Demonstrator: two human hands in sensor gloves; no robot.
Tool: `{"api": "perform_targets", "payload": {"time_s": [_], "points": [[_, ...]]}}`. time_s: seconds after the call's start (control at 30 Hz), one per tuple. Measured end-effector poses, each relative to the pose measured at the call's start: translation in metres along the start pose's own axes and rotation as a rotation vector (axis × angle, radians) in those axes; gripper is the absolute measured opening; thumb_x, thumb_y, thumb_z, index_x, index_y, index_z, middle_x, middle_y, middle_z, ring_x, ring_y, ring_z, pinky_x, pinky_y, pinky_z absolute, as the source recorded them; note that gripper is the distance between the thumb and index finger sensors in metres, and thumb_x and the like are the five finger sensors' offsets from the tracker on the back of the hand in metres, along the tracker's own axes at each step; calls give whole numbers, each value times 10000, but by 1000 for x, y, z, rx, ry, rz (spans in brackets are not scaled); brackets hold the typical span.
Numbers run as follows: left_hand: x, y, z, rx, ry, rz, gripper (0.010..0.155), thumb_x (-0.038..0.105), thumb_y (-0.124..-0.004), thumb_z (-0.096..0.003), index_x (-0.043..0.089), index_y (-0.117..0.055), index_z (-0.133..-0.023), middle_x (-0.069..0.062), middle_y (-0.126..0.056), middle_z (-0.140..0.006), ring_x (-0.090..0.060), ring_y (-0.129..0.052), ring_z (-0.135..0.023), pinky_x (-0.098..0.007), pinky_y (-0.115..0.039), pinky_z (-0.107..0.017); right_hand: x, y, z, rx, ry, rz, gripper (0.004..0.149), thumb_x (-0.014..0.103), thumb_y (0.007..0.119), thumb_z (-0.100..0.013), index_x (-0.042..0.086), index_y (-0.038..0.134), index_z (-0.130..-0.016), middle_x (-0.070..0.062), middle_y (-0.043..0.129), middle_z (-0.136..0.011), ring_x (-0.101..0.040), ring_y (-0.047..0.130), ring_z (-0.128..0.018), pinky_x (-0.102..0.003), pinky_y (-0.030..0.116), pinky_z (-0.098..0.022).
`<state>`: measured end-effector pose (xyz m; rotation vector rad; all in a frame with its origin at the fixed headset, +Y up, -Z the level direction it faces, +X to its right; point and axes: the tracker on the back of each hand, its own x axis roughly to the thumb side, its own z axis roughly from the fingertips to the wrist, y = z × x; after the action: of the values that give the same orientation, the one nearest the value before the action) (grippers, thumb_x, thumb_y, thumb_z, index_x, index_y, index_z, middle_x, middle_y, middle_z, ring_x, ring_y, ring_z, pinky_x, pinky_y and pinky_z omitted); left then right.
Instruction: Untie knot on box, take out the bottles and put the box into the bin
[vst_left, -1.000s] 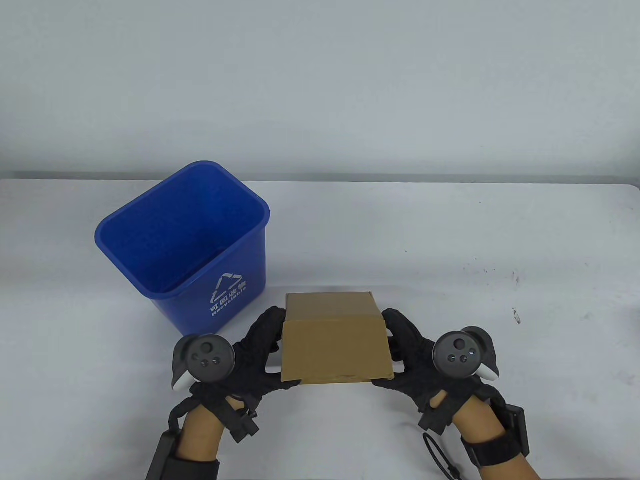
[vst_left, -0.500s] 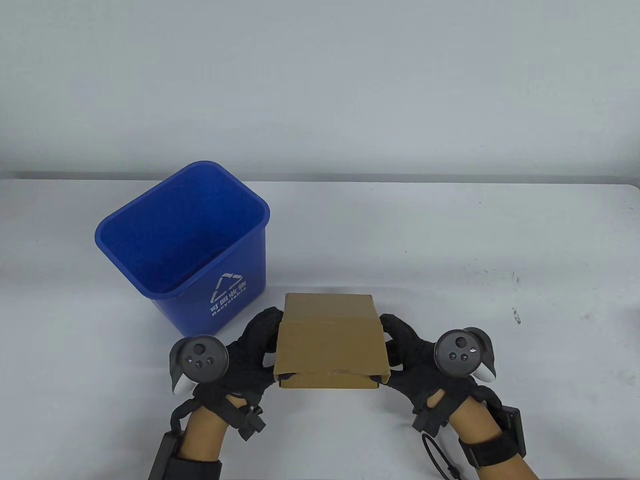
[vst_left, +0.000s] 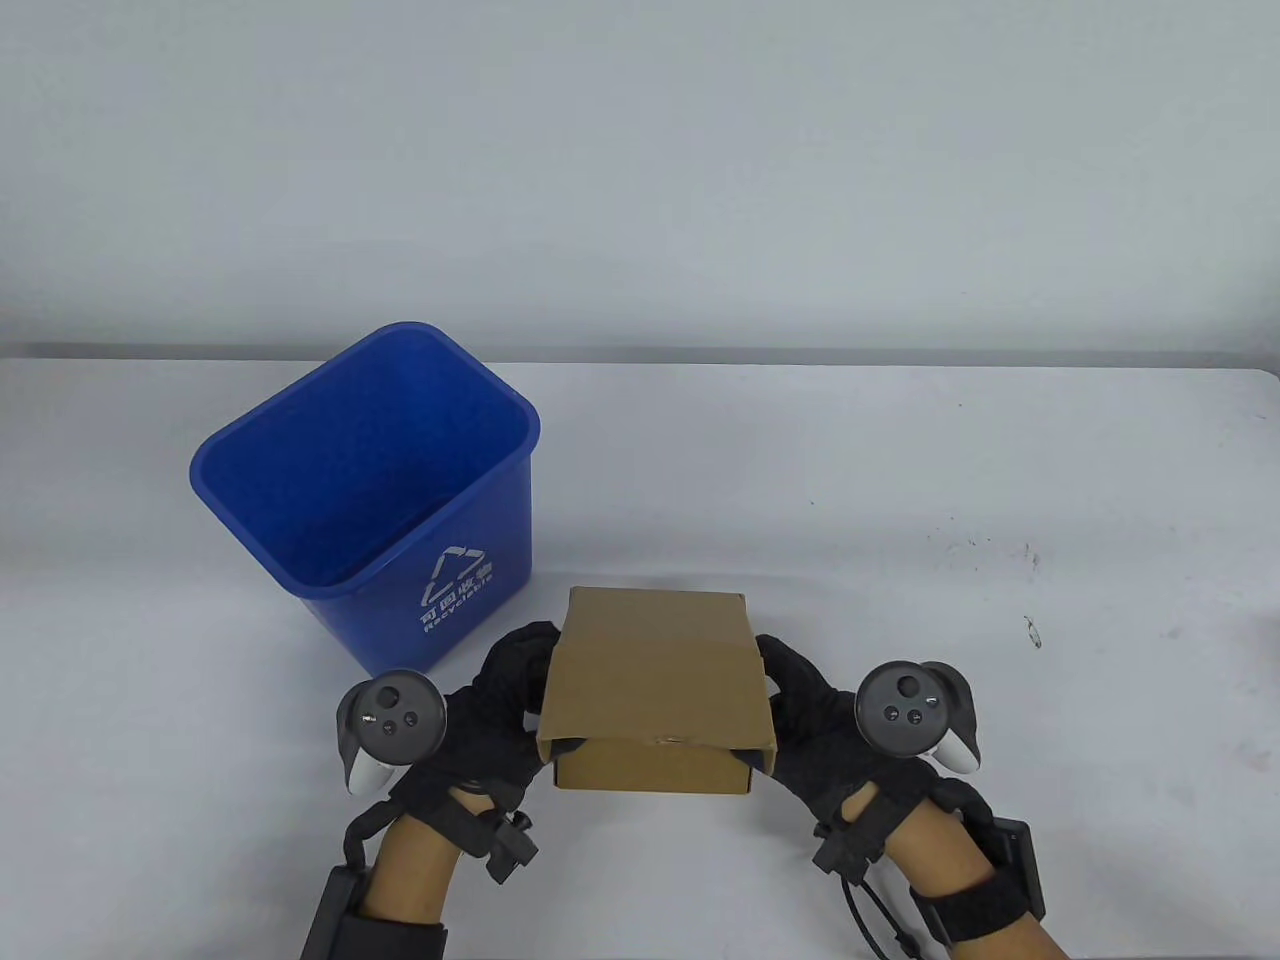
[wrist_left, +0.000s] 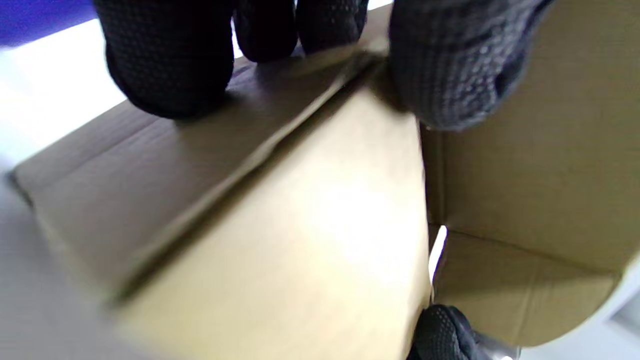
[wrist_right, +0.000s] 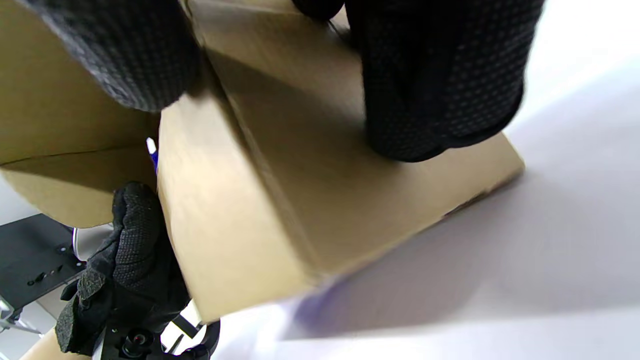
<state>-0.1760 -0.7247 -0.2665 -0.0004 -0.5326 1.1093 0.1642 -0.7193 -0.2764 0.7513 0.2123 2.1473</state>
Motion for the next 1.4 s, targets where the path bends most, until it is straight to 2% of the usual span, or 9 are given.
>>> {"api": "perform_targets", "payload": {"time_s": [0.07, 0.13, 0.33, 0.53, 0.73, 0.93, 1.1, 1.2, 1.4], "points": [[-3, -5, -1, -23, 25, -18, 756, 507, -845, -437, 112, -484, -970, -209, -371, -1088, -575, -721, -785, -534, -770, -616, -2, 4, -1, 0, 11, 17, 930, 548, 731, -464, -25, 248, -1015, -324, 339, -1021, -483, 878, -694, -501, 820, -504], [-5, -6, -2, -29, 34, -85, 798, 534, -831, -431, 110, -457, -994, -223, -372, -1080, -547, -741, -788, -502, -794, -615, -5, 5, -3, 4, 15, 39, 937, 558, 720, -464, -29, 237, -1013, -328, 342, -1019, -476, 885, -689, -492, 827, -502], [-10, -7, -1, -30, 70, -37, 904, 528, -842, -430, 61, -384, -1055, -260, -370, -1076, -547, -715, -801, -499, -787, -616, -11, 7, -3, 10, 33, -29, 952, 573, 712, -465, -23, 219, -1020, -330, 343, -1021, -491, 871, -698, -504, 818, -509], [-16, -8, -1, -65, 113, -6, 961, 605, -791, -424, 52, -363, -1083, -289, -389, -1069, -572, -705, -807, -525, -775, -618, -16, 12, -5, 35, 52, -64, 982, 614, 687, -454, -32, 210, -1020, -342, 348, -1016, -502, 875, -689, -512, 819, -503], [-18, -7, 0, -56, 126, 40, 959, 647, -740, -437, 45, -373, -1088, -303, -401, -1066, -586, -696, -803, -542, -762, -615, -16, 12, -7, 65, 53, -22, 1039, 552, 820, -428, -31, 186, -1011, -336, 334, -1016, -474, 871, -706, -494, 818, -520], [-18, -7, 1, -72, 129, 62, 1004, 684, -728, -426, 42, -346, -1097, -302, -383, -1073, -594, -675, -810, -551, -748, -621, -20, 13, -7, 63, 66, -50, 1024, 552, 805, -438, -41, 196, -1009, -330, 363, -1011, -457, 870, -711, -482, 818, -524], [-12, -9, -2, -147, 134, -87, 1027, 543, -862, -434, 60, -248, -1101, -272, -327, -1081, -560, -656, -840, -523, -736, -648, -19, 14, -7, 60, 65, -78, 1021, 580, 776, -440, -46, 207, -1011, -339, 370, -1007, -465, 874, -704, -486, 821, -517], [-11, -9, -3, -167, 136, -141, 999, 493, -859, -449, 67, -232, -1099, -266, -331, -1078, -534, -672, -847, -503, -746, -649, -21, 12, -6, 40, 70, -120, 1015, 601, 761, -439, -47, 231, -1014, -341, 396, -1002, -471, 888, -686, -489, 831, -503], [-10, -7, -4, -197, 169, -114, 984, 448, -881, -455, 87, -235, -1103, -241, -325, -1093, -536, -668, -869, -526, -729, -655, -24, 9, -5, 2, 92, -154, 999, 612, 757, -434, -39, 276, -1020, -330, 448, -993, -458, 916, -654, -478, 847, -476]]}}
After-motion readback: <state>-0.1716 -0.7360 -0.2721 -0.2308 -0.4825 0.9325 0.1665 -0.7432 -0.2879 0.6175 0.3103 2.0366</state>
